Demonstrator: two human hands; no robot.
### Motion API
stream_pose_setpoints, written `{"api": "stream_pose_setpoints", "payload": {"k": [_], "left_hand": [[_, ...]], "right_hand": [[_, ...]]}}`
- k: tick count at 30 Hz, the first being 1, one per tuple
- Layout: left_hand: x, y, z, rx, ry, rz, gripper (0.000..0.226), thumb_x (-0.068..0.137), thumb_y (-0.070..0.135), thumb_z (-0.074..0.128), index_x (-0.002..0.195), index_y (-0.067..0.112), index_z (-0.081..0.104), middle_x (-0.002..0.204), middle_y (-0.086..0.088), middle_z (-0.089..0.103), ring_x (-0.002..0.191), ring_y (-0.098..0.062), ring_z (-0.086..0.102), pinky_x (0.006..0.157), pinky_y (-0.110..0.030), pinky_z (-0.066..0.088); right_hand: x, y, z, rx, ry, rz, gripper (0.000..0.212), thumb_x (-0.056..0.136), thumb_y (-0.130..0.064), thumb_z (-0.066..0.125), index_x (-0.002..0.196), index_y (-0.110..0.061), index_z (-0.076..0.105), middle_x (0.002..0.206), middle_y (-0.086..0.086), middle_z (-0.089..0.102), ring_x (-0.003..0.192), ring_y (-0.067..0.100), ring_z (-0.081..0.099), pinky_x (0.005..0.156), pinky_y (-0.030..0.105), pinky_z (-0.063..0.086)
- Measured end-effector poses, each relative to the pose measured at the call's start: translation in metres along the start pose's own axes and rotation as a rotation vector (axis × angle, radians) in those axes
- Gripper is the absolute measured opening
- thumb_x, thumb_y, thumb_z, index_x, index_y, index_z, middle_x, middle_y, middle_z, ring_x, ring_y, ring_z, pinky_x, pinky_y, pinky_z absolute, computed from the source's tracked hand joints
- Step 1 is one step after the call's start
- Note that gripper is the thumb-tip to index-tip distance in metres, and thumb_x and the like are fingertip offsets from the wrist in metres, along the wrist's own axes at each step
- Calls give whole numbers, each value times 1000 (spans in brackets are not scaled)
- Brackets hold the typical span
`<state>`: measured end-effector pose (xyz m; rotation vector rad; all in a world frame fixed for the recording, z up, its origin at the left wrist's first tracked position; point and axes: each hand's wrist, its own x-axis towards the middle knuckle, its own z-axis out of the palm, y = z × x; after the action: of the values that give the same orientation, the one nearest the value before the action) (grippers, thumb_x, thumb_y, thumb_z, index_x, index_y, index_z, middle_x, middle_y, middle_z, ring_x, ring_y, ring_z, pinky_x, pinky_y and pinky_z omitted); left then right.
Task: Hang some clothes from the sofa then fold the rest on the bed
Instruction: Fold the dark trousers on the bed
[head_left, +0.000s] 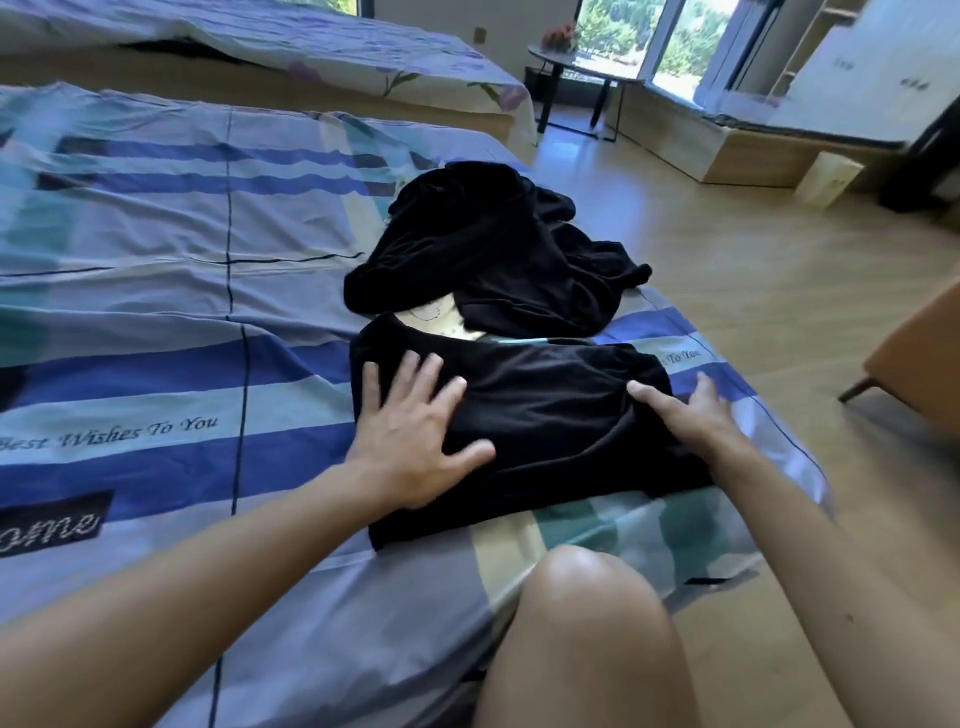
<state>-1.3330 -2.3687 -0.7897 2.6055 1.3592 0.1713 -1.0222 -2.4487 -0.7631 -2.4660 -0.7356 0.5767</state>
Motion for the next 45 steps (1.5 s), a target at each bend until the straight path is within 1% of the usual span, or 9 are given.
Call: {"api": "stream_pose_setpoints", "payload": {"k": [3, 7, 22, 27, 31, 33, 37, 42, 45], "left_hand": [[-5, -10, -12, -267, 257, -350, 63, 87, 57, 63, 142, 33, 43, 156, -10, 20, 146, -32, 19, 114, -51, 29], [-8, -32, -19, -837, 126, -488, 48, 81, 22, 78, 123, 32, 56, 121, -3, 58, 103, -22, 60, 92, -38, 53], [-116, -174, -194, -932, 295, -356, 82, 58, 14, 88, 133, 34, 61, 108, -3, 75, 96, -15, 73, 82, -27, 60], [-176, -243, -159, -692, 311, -512, 83, 62, 12, 91, 136, 27, 58, 109, -2, 72, 91, -10, 68, 79, -9, 51], [-181, -271, -108, -167, -87, -711, 107, 73, 49, 78, 159, 23, 20, 157, -16, 33, 140, -31, 40, 115, -37, 35], [-171, -249, -98, 119, 4, -555, 86, 89, 50, 61, 159, 26, 17, 164, -9, 20, 145, -31, 31, 117, -41, 31], [-155, -199, -68, -42, 76, -38, 77, 89, 57, 33, 158, 25, 24, 168, -1, 16, 154, -20, 12, 125, -36, 16], [-149, -172, -20, 80, -133, -39, 84, 88, 76, 15, 160, 36, -4, 168, 1, -15, 152, -22, -23, 123, -54, -8], [-140, -172, -40, -175, -240, -129, 76, 95, 72, 29, 160, 35, 12, 169, 2, -5, 154, -18, -15, 123, -53, -9]], "right_hand": [[3, 2, -7, 115, -117, 31, 145, 39, -90, 77, 155, -22, 23, 153, 6, 44, 133, 30, 52, 106, 50, 47], [-1, -8, -15, 227, -247, 30, 67, 66, -36, 91, 116, 0, 65, 100, 17, 76, 86, 35, 75, 74, 47, 63], [-132, -148, 37, 684, -500, -418, 33, 80, 3, 74, 112, -6, 67, 104, 18, 75, 93, 34, 73, 75, 37, 62], [-173, -156, 129, 631, -619, -372, 48, 77, 7, 77, 120, -9, 63, 108, 11, 76, 96, 27, 74, 89, 40, 58], [-180, -148, 164, 336, -654, -372, 43, 79, 4, 77, 116, -14, 64, 103, 7, 75, 96, 24, 72, 94, 41, 56], [-177, -147, 163, 317, -653, -320, 43, 79, -4, 80, 115, -17, 62, 105, 9, 75, 94, 26, 73, 90, 42, 58], [-175, -145, 153, 298, -699, -202, 45, 79, -28, 83, 117, -14, 62, 101, 10, 77, 81, 22, 76, 57, 27, 56], [-183, -146, 140, 308, -758, -179, 37, 84, -13, 78, 117, -4, 64, 97, 17, 77, 81, 28, 76, 58, 30, 58], [-198, -161, 131, 365, -745, -198, 29, 85, -4, 73, 113, 1, 65, 87, 19, 75, 68, 27, 74, 53, 30, 58]]}}
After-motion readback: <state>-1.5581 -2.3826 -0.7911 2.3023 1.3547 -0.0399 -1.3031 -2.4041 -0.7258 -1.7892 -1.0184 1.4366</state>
